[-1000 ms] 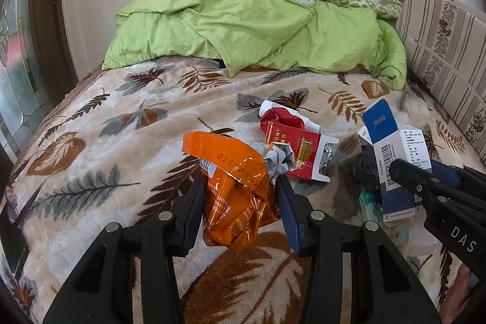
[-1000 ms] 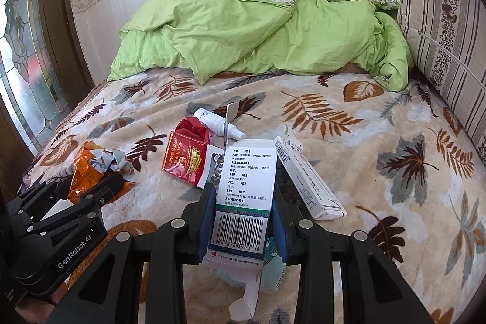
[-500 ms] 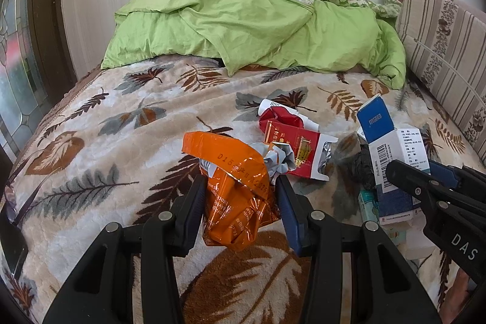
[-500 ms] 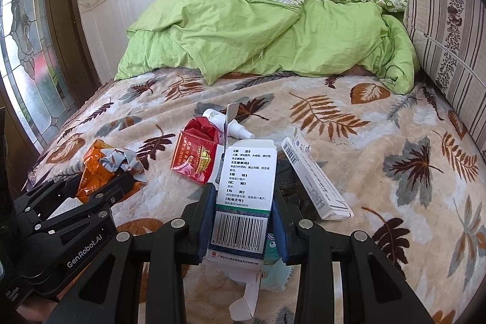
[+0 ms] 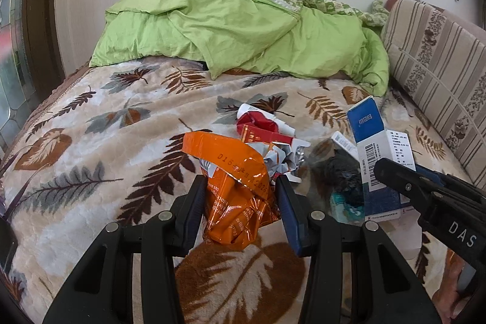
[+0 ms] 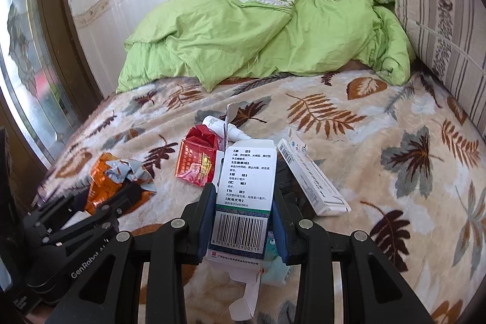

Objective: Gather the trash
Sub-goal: 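Carry both items to the red basket and open both grippers over it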

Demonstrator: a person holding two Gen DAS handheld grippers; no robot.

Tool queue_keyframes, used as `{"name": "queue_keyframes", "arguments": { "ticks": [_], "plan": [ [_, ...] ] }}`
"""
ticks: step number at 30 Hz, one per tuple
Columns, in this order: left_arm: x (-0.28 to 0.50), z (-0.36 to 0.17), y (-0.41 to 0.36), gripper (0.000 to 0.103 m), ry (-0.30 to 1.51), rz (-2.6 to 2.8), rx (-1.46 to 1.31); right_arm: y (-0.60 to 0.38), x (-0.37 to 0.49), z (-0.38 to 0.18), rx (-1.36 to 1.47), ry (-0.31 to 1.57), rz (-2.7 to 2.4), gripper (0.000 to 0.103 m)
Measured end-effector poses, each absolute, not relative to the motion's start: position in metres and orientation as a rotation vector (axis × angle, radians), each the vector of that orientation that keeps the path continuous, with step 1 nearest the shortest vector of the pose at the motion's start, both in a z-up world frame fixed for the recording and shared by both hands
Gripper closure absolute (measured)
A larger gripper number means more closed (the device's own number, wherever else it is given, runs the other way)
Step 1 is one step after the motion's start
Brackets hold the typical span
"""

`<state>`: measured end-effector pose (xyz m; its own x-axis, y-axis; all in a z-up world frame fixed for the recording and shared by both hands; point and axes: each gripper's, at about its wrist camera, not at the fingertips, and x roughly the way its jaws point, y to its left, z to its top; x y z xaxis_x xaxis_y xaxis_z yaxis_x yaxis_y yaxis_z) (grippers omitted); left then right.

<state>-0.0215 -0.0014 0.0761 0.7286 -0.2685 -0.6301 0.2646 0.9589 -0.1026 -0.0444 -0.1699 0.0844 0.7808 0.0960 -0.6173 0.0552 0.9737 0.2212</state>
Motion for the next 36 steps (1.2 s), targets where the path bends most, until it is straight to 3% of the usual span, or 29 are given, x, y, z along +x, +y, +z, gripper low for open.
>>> {"name": "queue_keyframes", "arguments": {
  "ticks": [16, 23, 33, 35, 36],
  "plan": [
    [-0.154, 0.105, -0.077, 0.058, 0.701, -0.599, 0.05, -0.254, -0.229, 0.112, 0.352, 0.598, -0.069, 0.067],
    [-0.218, 0.125, -0.166, 0.058, 0.68, -0.841, 0.194, -0.349, -0.331, 0.106, 0.488, 0.602, -0.294, 0.067],
    [-0.294, 0.126, -0.305, 0.057, 0.844, -1.226, 0.263, -0.447, -0.445, 0.085, 0.663, 0.591, -0.568, 0.066],
    [-0.304, 0.12, -0.324, 0.052, 0.86, -1.239, 0.285, -0.455, -0.453, 0.081, 0.69, 0.593, -0.576, 0.065],
    [-0.307, 0.117, -0.332, 0.041, 0.874, -1.244, 0.294, -0.458, -0.456, 0.078, 0.705, 0.59, -0.575, 0.063]
  ]
}}
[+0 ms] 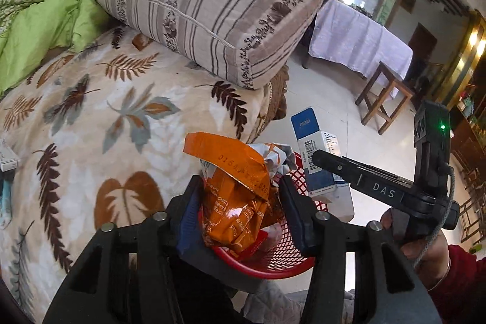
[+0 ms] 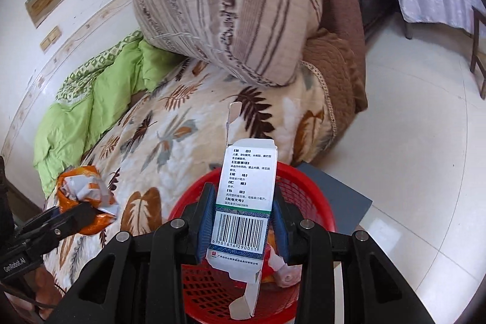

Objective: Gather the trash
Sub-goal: 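Carry both items to the red basket and open both grippers over it, then grasp the long white box with the right gripper while the left grasps the black bag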

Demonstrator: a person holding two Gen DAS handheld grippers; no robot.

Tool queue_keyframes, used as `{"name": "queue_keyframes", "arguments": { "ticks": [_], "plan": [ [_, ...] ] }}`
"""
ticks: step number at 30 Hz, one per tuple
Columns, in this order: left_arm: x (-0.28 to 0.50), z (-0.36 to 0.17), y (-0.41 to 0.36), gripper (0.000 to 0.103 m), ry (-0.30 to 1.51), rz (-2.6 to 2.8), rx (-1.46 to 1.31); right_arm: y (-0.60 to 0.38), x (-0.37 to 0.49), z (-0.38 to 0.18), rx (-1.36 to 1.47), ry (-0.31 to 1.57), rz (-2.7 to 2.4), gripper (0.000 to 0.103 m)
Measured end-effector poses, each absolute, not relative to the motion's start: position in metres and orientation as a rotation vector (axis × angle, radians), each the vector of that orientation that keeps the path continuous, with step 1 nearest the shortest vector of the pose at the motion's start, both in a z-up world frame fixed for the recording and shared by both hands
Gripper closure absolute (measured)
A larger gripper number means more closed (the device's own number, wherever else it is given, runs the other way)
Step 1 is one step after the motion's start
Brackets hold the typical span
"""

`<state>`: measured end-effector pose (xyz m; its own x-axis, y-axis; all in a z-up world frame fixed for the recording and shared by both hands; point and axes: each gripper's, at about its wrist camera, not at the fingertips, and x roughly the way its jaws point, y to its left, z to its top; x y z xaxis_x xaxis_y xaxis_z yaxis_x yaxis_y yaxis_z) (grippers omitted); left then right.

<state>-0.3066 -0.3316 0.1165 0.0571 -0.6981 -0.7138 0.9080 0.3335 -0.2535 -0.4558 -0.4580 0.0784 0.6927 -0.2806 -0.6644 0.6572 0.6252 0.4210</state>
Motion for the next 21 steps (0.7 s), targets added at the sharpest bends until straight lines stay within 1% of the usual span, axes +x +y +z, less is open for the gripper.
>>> {"name": "queue_keyframes", "arguments": {
  "ticks": [1, 2, 3, 10, 16, 21],
  "plan": [
    [-0.308, 0.113, -0.337, 0.037, 0.893, -1.25, 0.299, -0.459, -0.457, 0.077, 0.709, 0.592, -0.578, 0.06],
    [-0.309, 0.111, -0.34, 0.036, 0.905, -1.254, 0.296, -0.46, -0.458, 0.076, 0.707, 0.598, -0.598, 0.053],
    [-0.309, 0.109, -0.339, 0.036, 0.911, -1.253, 0.291, -0.462, -0.46, 0.076, 0.708, 0.595, -0.611, 0.05],
    [-0.278, 0.112, -0.31, 0.036, 0.876, -1.157, 0.251, -0.462, -0.451, 0.079, 0.71, 0.577, -0.566, 0.049],
    [-0.234, 0.113, -0.255, 0.036, 0.842, -1.005, 0.232, -0.43, -0.403, 0.089, 0.637, 0.592, -0.442, 0.049],
    [-0.191, 0.095, -0.199, 0.036, 0.877, -0.872, 0.194, -0.399, -0.355, 0.096, 0.564, 0.63, -0.333, 0.049]
  ]
}}
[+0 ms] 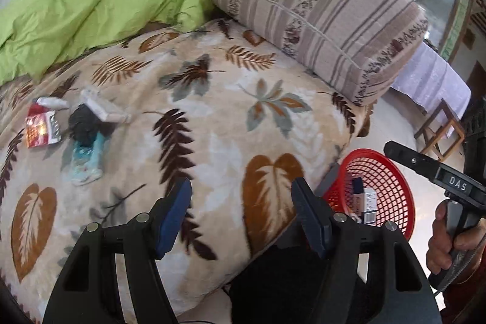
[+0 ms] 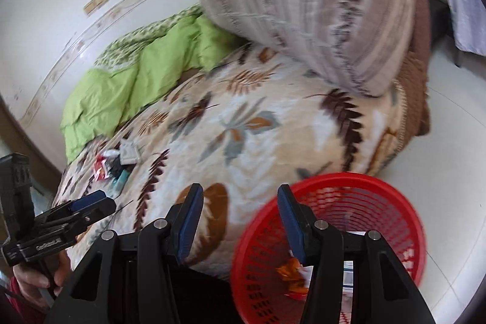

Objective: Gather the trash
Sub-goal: 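Grasp the long white box with the right gripper while the left grasps the black bag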

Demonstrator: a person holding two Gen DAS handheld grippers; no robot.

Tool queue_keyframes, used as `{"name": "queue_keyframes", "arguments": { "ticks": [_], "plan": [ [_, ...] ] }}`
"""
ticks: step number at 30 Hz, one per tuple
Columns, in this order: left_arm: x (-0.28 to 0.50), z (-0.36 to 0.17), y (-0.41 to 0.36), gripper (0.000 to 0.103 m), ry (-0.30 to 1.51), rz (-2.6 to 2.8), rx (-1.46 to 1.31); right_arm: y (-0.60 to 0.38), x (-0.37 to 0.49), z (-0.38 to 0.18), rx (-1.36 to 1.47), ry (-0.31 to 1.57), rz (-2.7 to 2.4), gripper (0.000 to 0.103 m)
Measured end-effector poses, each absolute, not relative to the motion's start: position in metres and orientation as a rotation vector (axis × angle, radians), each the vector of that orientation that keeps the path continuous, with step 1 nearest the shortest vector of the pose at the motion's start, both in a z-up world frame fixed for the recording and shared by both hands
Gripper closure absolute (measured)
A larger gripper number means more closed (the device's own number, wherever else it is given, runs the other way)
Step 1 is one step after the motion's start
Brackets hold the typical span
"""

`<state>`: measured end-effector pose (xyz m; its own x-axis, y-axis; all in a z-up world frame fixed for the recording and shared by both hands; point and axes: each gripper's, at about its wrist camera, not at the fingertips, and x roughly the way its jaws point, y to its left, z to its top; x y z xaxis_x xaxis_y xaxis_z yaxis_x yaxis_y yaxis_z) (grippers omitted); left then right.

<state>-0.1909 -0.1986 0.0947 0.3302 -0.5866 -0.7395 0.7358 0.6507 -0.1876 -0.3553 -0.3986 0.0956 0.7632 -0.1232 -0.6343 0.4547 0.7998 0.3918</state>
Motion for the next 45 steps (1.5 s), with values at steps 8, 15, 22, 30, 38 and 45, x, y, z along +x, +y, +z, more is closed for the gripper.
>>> {"name": "queue_keyframes", "arguments": {
  "ticks": [8, 15, 22, 30, 38, 45],
  "plan": [
    [-0.122, 0.071, -0.107, 0.036, 0.898, -0.655, 0.101, -0.346, -0.266, 0.095, 0.446, 0.714, -0.169, 0.049],
    [-0.06, 0.042, -0.044, 0.036, 0.925, -0.466, -0.008, -0.277, -0.156, 0.097, 0.235, 0.788, -0.059, 0.049],
    [-0.027, 0.036, -0.017, 0.036, 0.964, -0.409, -0.118, -0.228, -0.044, 0.075, 0.117, 0.844, -0.065, 0.049],
    [-0.017, 0.035, -0.006, 0.036, 0.982, -0.405, -0.148, -0.204, 0.014, 0.037, -0.106, 0.892, -0.196, 0.05],
    [-0.014, 0.035, -0.004, 0.036, 0.984, -0.413, -0.152, -0.23, 0.026, 0.03, 0.059, 0.87, -0.182, 0.09],
    [-0.01, 0.037, 0.019, 0.036, 0.979, -0.415, -0.268, -0.173, -0.001, 0.046, 0.169, 0.846, 0.215, 0.09]
  ]
}}
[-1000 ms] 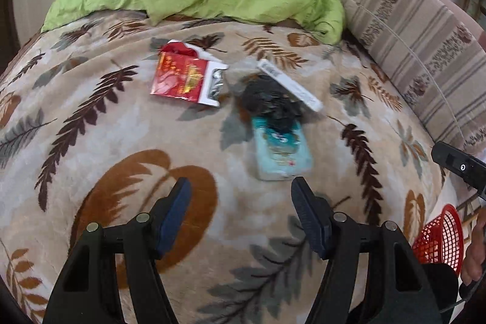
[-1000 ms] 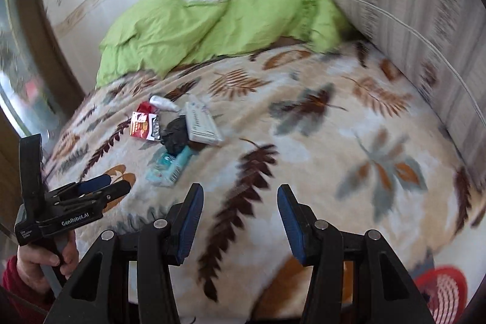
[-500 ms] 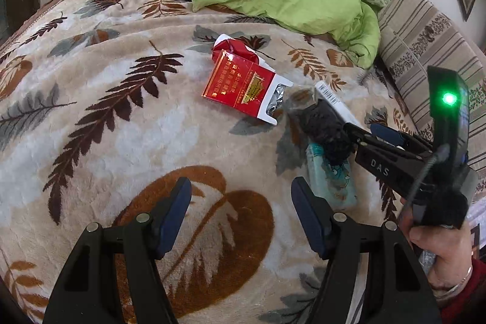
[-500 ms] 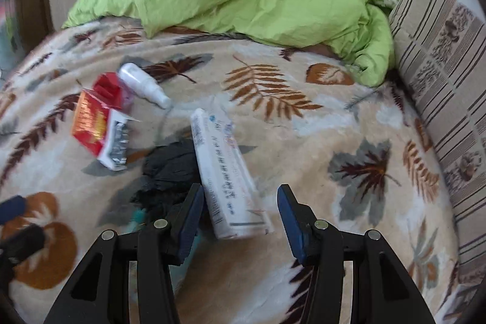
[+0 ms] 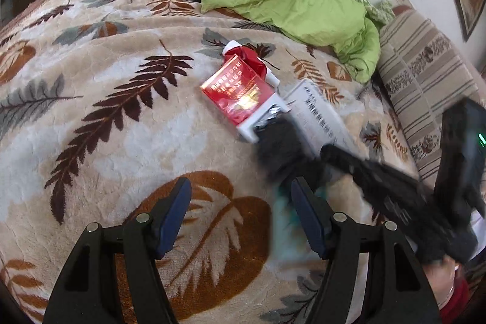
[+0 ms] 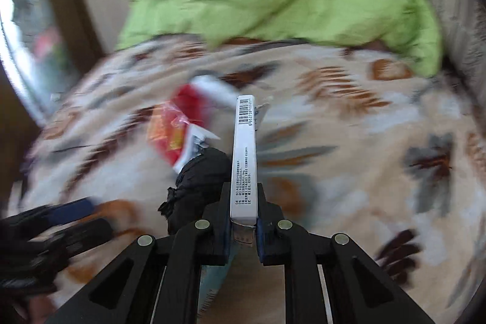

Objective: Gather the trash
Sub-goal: 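Grasp the long white box with the right gripper while the left grasps the black bag, then hold the black bag and long white box in both grippers above the bed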

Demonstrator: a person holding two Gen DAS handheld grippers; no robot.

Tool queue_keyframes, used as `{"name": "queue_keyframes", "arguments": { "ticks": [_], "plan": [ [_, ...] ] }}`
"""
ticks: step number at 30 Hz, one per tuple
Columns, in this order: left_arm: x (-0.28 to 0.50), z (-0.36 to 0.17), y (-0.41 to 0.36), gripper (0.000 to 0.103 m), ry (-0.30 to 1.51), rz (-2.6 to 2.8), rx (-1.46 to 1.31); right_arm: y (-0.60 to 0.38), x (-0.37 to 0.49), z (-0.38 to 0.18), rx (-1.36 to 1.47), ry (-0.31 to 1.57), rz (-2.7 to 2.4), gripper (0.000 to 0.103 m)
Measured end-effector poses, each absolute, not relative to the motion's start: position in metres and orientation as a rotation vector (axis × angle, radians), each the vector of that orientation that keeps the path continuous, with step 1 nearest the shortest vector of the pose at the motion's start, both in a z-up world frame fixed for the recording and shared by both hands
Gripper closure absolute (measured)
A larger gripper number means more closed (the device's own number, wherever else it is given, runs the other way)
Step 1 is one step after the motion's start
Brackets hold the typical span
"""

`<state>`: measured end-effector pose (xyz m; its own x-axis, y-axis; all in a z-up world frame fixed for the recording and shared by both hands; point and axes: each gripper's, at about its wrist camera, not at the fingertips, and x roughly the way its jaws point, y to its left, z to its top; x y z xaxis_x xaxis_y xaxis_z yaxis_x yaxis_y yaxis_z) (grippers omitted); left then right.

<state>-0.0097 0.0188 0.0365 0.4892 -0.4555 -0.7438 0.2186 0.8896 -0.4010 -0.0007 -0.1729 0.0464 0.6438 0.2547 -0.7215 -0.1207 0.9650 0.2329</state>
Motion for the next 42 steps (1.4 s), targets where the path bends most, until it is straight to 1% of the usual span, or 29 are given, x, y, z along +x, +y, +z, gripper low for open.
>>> {"name": "queue_keyframes", "arguments": {
  "ticks": [2, 7, 11, 19, 21, 23, 25, 29, 34, 42],
  "plan": [
    [-0.007, 0.032, 0.026, 0.036, 0.999, -0.421, -0.32, -0.162, -0.014, 0.054, 0.197, 0.819, 0.292, 0.09],
    [0.001, 0.02, 0.032, 0.036, 1.037, -0.406, -0.367, -0.156, -0.037, 0.072, 0.146, 0.74, 0.209, 0.09],
    [0.008, 0.017, 0.024, 0.036, 1.04, -0.439, -0.405, -0.16, -0.045, 0.077, 0.194, 0.715, 0.152, 0.09],
    [0.025, 0.008, -0.019, 0.037, 1.031, -0.422, -0.315, -0.178, -0.038, 0.069, 0.222, 0.729, 0.064, 0.09],
    [0.028, 0.008, -0.025, 0.052, 1.017, -0.411, -0.289, -0.183, -0.037, 0.067, 0.224, 0.732, 0.048, 0.09],
    [0.031, 0.007, -0.026, 0.058, 1.021, -0.431, -0.307, -0.186, -0.038, 0.066, 0.216, 0.73, 0.033, 0.09],
    [0.029, 0.009, -0.027, 0.059, 1.009, -0.423, -0.293, -0.189, -0.04, 0.067, 0.209, 0.73, 0.024, 0.09],
    [0.015, 0.026, -0.022, 0.059, 0.955, -0.44, -0.29, -0.191, -0.045, 0.069, 0.211, 0.721, 0.017, 0.09],
    [-0.018, 0.059, -0.007, 0.059, 0.829, -0.422, -0.219, -0.186, -0.06, 0.079, 0.182, 0.678, 0.014, 0.09],
    [-0.067, 0.095, 0.026, 0.059, 0.705, -0.315, -0.137, -0.174, -0.098, 0.085, 0.239, 0.664, 0.055, 0.09]
  ]
}}
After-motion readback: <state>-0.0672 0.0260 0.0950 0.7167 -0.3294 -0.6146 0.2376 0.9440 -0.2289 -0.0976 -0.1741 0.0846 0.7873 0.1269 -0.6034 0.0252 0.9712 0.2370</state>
